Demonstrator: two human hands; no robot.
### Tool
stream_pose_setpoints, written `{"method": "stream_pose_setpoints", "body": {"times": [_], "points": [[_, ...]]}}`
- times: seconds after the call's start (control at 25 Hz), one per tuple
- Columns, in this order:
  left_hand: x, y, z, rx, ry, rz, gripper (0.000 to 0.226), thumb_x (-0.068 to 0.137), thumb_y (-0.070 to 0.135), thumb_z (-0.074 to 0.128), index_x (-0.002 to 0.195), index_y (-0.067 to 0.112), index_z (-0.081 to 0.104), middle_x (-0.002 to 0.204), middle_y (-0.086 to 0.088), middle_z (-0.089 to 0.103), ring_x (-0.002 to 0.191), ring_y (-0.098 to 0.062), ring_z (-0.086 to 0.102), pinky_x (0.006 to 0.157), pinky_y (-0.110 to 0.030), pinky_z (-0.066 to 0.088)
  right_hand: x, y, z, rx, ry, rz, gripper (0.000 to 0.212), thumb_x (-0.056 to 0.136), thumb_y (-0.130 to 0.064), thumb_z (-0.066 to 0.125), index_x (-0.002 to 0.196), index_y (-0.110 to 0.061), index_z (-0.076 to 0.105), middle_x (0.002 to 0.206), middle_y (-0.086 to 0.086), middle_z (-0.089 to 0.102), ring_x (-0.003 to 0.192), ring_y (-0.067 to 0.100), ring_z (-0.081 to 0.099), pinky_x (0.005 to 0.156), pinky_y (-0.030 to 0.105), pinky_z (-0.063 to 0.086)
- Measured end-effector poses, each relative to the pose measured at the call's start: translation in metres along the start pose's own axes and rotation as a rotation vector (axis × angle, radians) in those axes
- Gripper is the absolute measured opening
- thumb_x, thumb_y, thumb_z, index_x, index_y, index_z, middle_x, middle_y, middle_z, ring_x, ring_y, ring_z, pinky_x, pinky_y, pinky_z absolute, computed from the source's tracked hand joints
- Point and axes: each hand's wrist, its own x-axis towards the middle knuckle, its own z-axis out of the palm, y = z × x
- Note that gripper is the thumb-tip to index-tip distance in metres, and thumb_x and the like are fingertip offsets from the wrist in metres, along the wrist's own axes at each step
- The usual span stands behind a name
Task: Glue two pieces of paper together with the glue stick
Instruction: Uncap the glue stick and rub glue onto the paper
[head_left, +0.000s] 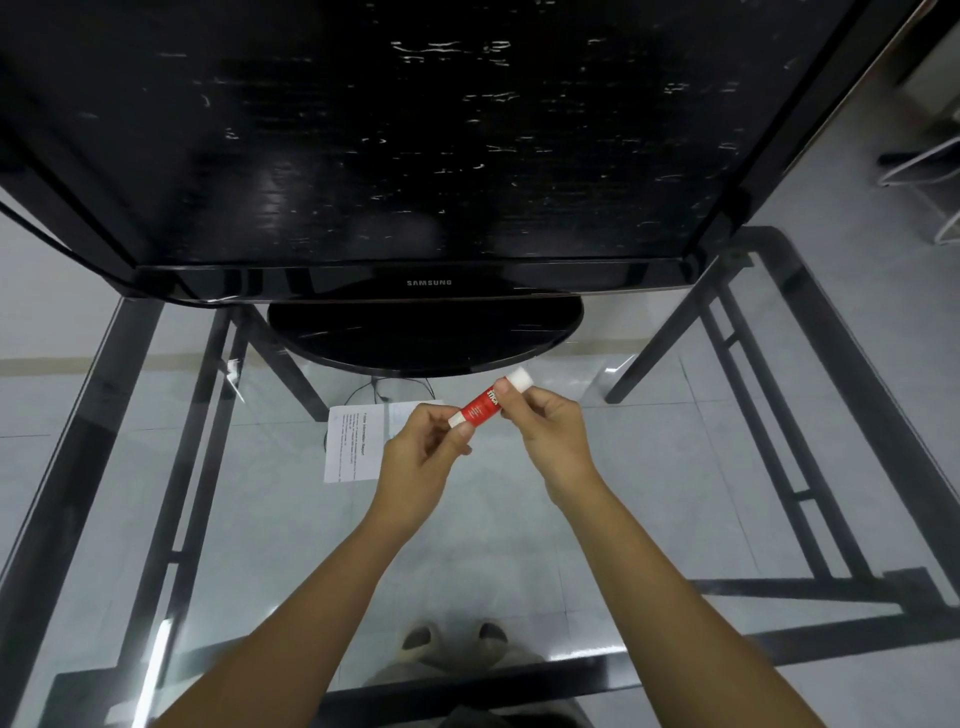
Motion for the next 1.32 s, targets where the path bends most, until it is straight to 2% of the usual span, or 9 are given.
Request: {"method": "stream_pose_setpoints", "body": {"times": [0.12,0.28,0.44,0.64,0.88,0.96,1.12,1.2,1.32], "points": [[-0.001,0.004,-0.001,0.038,-0.029,0.003,0.014,0.092,0.028,0.051,0.101,0.019,0.056,0.083,0.001,0.063,0.069,0.000,0.062,0.068,-0.011,0.049,-0.004,-0.002,0.000,0.029,0.001,0.006,0.027,0.082,-0.041,0.063,0.074,-0.016,0.069,0.076,0.006,0.063,0.078,0.012,0.059,0.061,0.005,0.045],[-0.002,0.009,-0.002,0.135,-0.047,0.035,0.016,0.095,0.029,0.045,0.096,0.017,0.056,0.074,0.005,0.060,0.063,0.005,0.057,0.061,-0.002,0.043,-0.006,-0.003,0.001,0.051,0.012,0.001,0.026,0.083,-0.040,0.062,0.079,-0.016,0.068,0.081,0.012,0.065,0.085,0.016,0.060,0.065,0.011,0.044],[-0.006,0.010,-0.004,0.195,-0.099,0.027,0.018,0.095,0.034,0.040,0.096,0.021,0.054,0.072,0.006,0.060,0.062,0.005,0.056,0.061,-0.005,0.045,-0.009,-0.004,0.000,0.036,-0.037,-0.034,0.024,0.083,-0.041,0.061,0.083,-0.018,0.070,0.088,0.022,0.063,0.082,0.017,0.055,0.064,0.009,0.046],[-0.008,0.012,-0.004,0.009,-0.115,0.008,0.013,0.090,0.031,0.052,0.093,0.019,0.053,0.086,0.003,0.065,0.075,-0.006,0.064,0.072,-0.018,0.053,-0.012,-0.006,-0.002,0.052,-0.057,-0.055,0.024,0.084,-0.040,0.060,0.083,-0.018,0.069,0.084,0.005,0.067,0.087,0.014,0.063,0.068,0.011,0.046],[-0.010,0.012,0.000,-0.078,0.052,0.046,0.018,0.082,0.016,0.068,0.087,0.025,0.052,0.100,-0.002,0.064,0.091,-0.017,0.063,0.075,-0.023,0.051,-0.016,-0.007,0.006,0.056,0.006,-0.080,0.020,0.083,-0.037,0.064,0.073,-0.020,0.068,0.077,0.018,0.061,0.075,0.017,0.057,0.063,0.007,0.046],[-0.011,0.014,-0.001,-0.153,0.021,0.028,0.022,0.081,0.017,0.068,0.095,0.024,0.053,0.100,-0.001,0.064,0.088,-0.013,0.064,0.072,-0.019,0.053,-0.017,-0.007,0.005,0.069,0.008,-0.077,0.023,0.083,-0.037,0.063,0.072,-0.017,0.067,0.072,0.012,0.056,0.072,0.014,0.052,0.061,0.008,0.045],[-0.014,0.014,-0.001,-0.264,-0.039,-0.092,0.015,0.091,0.031,0.050,0.100,0.020,0.054,0.088,0.000,0.067,0.075,-0.008,0.065,0.070,-0.018,0.051,-0.020,-0.007,0.003,0.045,0.009,-0.074,0.025,0.083,-0.037,0.062,0.075,-0.014,0.066,0.084,0.029,0.058,0.072,0.026,0.051,0.059,0.008,0.044],[-0.014,0.014,0.000,-0.277,-0.020,-0.083,0.013,0.092,0.026,0.051,0.099,0.015,0.054,0.091,0.000,0.066,0.075,-0.003,0.064,0.070,-0.016,0.050,-0.021,-0.008,0.003,0.054,0.005,-0.072,0.021,0.083,-0.038,0.062,0.075,-0.020,0.068,0.088,0.026,0.062,0.077,0.031,0.055,0.062,0.006,0.045],[-0.015,0.016,0.001,-0.298,-0.006,-0.038,0.011,0.087,0.010,0.060,0.095,0.011,0.054,0.096,0.000,0.063,0.084,-0.002,0.062,0.069,-0.009,0.049,-0.022,-0.009,0.002,0.092,-0.009,-0.075,0.015,0.082,-0.038,0.063,0.075,-0.027,0.070,0.093,0.020,0.068,0.083,0.023,0.063,0.068,0.007,0.048]]}}
